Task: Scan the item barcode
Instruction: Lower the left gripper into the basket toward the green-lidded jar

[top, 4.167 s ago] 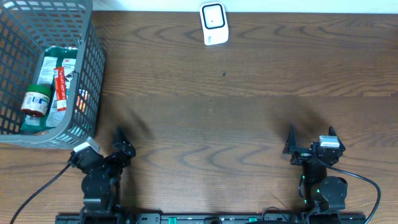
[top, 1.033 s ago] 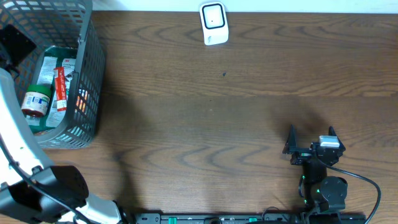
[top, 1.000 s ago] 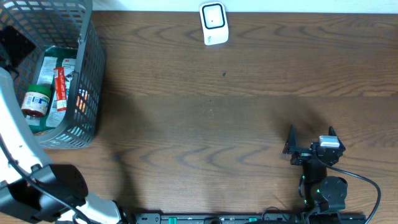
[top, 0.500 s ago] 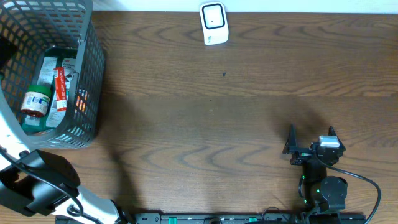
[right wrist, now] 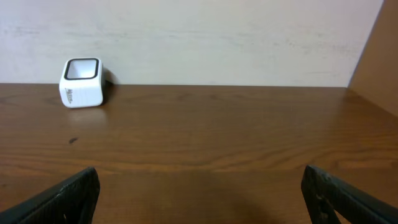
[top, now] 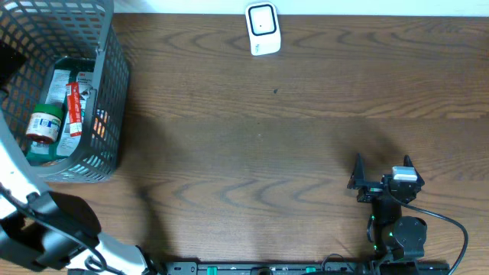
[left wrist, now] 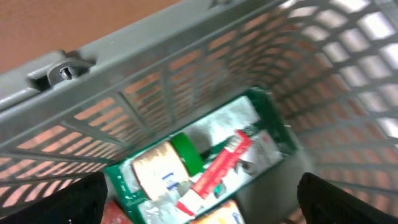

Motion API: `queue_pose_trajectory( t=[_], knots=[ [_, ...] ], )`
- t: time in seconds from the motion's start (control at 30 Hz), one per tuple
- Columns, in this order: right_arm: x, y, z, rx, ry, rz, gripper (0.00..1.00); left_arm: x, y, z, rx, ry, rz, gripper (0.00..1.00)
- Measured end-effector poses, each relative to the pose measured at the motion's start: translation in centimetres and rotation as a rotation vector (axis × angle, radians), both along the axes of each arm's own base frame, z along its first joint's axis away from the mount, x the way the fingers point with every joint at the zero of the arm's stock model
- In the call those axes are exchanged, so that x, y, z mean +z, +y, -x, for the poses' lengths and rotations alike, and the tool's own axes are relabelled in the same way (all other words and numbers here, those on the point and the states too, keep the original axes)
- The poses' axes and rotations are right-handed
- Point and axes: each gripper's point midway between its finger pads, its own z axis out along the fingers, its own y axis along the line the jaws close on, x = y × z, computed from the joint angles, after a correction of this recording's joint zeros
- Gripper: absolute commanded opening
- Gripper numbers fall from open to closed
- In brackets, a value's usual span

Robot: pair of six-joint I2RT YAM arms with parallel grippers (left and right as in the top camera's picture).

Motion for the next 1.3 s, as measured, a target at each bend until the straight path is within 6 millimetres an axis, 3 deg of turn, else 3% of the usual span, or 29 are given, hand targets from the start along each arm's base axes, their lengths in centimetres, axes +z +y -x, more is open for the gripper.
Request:
queue_pose_trajectory(
  t=[0.13,0.27,0.4,0.6,1.3],
  knots=[
    [0.0,0.0,0.0,0.000,0.000,0.000,0.99,4.8,-2.8,0.3,-0.084,-0.144,0.003,0.98],
    [0.0,0.0,0.0,0.000,0.000,0.000,0.99,9.3,-5.5,2.0,-0.144,-0.254,-0.012,0.98],
    [0.0,0.0,0.0,0.000,0.000,0.000,0.99,11.6,-8.3,4.5,-0.186,-0.295,0.009,0.98],
    [0.0,0.0,0.0,0.000,0.000,0.000,0.99,11.6,-10.9,6.4,-0.226,-0.286,0.076,0.98],
    [0.0,0.0,0.0,0.000,0.000,0.000,0.99,10.8,-11.1,6.2,-0.233,-0.265,0.107,0.98]
  ],
)
